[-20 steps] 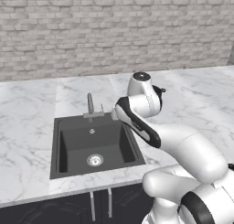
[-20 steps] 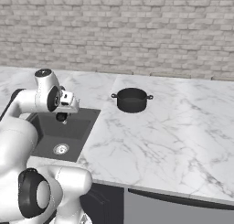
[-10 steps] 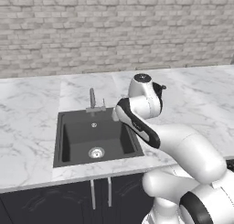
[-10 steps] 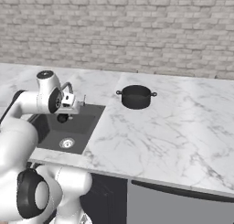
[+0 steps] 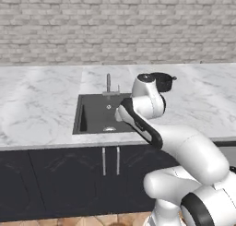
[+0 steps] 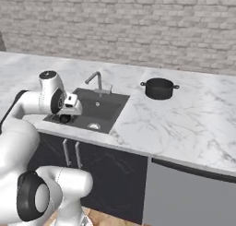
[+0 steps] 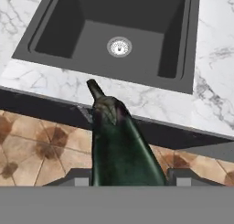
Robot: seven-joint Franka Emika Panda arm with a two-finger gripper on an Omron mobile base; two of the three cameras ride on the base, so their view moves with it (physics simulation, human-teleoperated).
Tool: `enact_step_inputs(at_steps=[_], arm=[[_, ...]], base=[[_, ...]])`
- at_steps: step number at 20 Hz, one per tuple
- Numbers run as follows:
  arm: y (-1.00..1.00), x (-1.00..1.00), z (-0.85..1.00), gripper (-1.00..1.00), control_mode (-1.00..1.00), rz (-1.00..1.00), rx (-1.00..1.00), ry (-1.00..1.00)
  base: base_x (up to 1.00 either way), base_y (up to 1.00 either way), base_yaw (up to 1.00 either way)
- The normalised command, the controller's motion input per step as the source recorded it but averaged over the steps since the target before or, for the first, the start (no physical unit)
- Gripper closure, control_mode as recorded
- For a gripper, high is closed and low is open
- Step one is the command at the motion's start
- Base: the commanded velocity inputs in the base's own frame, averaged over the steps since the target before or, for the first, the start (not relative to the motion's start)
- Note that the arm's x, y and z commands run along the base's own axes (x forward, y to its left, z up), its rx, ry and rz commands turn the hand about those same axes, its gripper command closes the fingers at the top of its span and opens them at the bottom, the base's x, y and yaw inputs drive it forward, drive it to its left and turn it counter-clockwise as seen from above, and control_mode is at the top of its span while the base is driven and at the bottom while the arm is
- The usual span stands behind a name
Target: Turn on the sink faucet. Then move the eggplant from the counter to the sink. Turn off the sink. Move the vegetable from the sink to the pot next to the stove. Finally move the pot to the front center burner.
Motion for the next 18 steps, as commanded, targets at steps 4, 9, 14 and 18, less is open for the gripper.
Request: enact_step_inputs(at_steps=[4,9,14,18], arm=[[0.0,0.0,0.0,1.0,1.0,0.0,0.0,0.0],[0.0,0.0,0.0,1.0,1.0,0.0,0.0,0.0],[0.0,0.0,0.0,1.0,1.0,0.0,0.0,0.0],[0.0,0.0,0.0,1.0,1.0,0.0,0.0,0.0]], base=[[-0.12,0.8,0.45],[-0.09,0.78,0.51],[0.0,0.7,0.53],[0.0,0.7,0.53]])
